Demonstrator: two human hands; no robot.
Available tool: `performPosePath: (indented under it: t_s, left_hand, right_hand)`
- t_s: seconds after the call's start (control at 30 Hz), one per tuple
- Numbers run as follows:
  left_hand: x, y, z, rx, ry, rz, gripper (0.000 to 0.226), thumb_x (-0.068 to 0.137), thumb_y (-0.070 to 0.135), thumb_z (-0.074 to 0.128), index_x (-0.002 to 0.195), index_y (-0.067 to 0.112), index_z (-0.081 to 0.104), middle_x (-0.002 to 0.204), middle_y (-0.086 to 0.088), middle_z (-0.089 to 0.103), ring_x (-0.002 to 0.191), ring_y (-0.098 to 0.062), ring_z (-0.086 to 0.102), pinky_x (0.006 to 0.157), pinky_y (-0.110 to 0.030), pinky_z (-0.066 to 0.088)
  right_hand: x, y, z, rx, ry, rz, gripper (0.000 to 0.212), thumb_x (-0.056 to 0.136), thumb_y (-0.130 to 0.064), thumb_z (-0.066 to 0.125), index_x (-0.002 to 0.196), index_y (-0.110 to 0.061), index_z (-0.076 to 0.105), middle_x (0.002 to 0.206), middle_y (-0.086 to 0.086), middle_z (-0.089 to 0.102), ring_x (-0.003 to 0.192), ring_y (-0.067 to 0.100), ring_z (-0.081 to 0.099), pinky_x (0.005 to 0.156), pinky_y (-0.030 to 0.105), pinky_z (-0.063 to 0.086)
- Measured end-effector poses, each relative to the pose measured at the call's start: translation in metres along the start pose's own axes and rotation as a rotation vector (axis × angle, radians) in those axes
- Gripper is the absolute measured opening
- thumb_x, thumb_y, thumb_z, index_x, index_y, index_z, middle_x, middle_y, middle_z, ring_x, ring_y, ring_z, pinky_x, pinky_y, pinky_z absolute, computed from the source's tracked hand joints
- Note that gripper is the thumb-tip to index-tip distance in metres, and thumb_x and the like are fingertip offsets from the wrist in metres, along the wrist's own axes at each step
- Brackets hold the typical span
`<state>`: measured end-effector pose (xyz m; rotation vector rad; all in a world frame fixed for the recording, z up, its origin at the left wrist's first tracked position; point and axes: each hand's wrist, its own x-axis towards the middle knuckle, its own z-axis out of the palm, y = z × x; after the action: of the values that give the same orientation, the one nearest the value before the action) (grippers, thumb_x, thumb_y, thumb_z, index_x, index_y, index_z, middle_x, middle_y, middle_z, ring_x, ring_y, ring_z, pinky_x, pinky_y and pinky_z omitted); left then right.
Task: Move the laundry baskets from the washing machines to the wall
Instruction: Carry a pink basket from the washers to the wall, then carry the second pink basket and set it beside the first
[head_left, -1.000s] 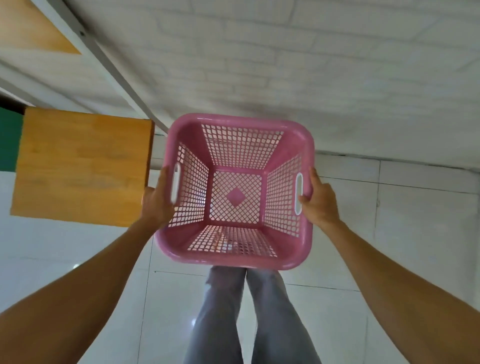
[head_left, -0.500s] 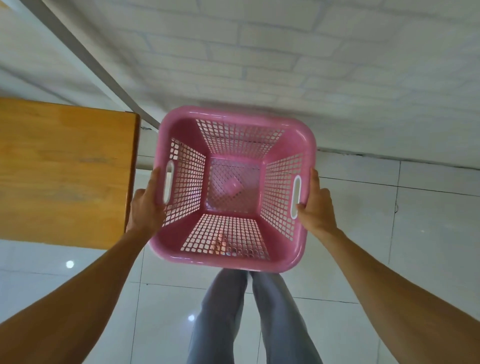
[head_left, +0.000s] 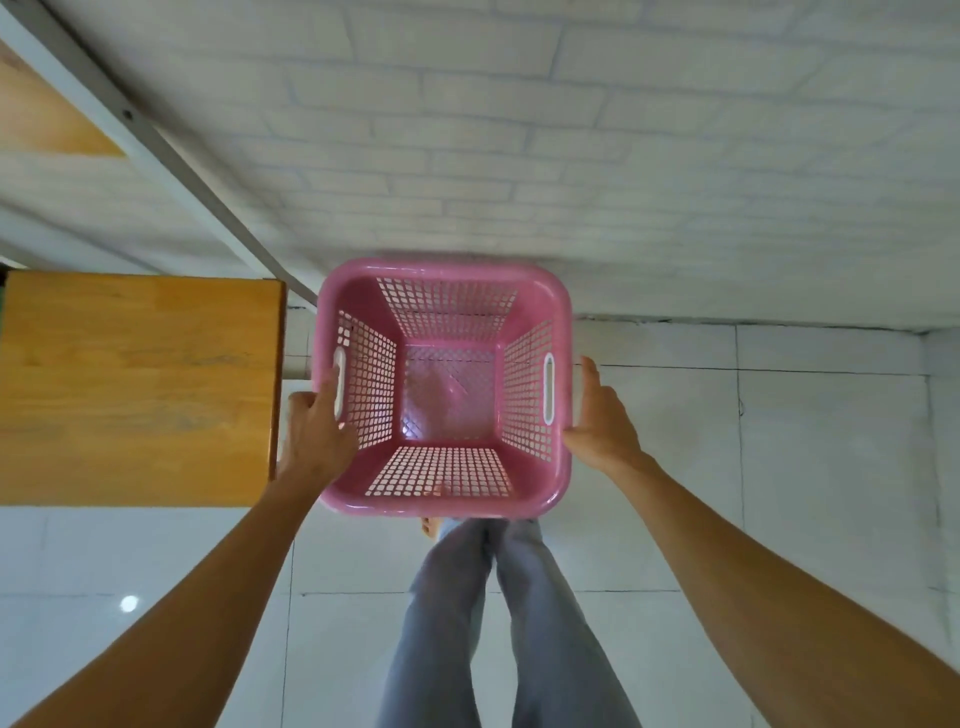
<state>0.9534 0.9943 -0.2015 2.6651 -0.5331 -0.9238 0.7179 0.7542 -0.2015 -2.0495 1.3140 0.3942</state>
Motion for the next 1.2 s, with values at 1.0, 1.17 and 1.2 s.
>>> performPosePath:
  t_s: [1.0,1.17,1.2]
  left_hand:
    - [-0.378,0.325,0.177,0.422,-0.51,0.905,0.042,0.091,0.015,0.052,0.133,0.021,0.056,0.133,-0.006,0.06,0.122,-0.021,0.055,0.107,-0.032,0.039]
    - [-0.448,0.397,0.242,0.495,-0.604,1.036,0.038,0.093,0.014,0.053,0.13,0.019,0.057,0.133,-0.006,0.059,0.121,-0.022,0.056,0.104,-0.027,0.039]
    - [-0.46,0.411,0.254,0.497,-0.619,1.065,0.037,0.093,0.014,0.053,0.13,0.02,0.058,0.132,-0.006,0.059,0.119,-0.022,0.057,0.103,-0.026,0.039]
  right_hand:
    - [-0.369,0.309,-0.139,0.47,0.156,0.402,0.077,0.097,-0.039,0.056,0.16,-0.016,0.017,0.161,0.014,0.029,0.147,0.031,0.03,0.116,0.04,0.031]
    - [-0.428,0.399,-0.158,0.59,0.281,0.552,0.076,0.096,-0.039,0.057,0.159,-0.014,0.022,0.16,0.012,0.033,0.146,0.03,0.034,0.116,0.037,0.032]
    - [-0.438,0.414,-0.162,0.619,0.308,0.579,0.076,0.095,-0.039,0.057,0.158,-0.014,0.024,0.16,0.012,0.035,0.145,0.03,0.035,0.116,0.036,0.033]
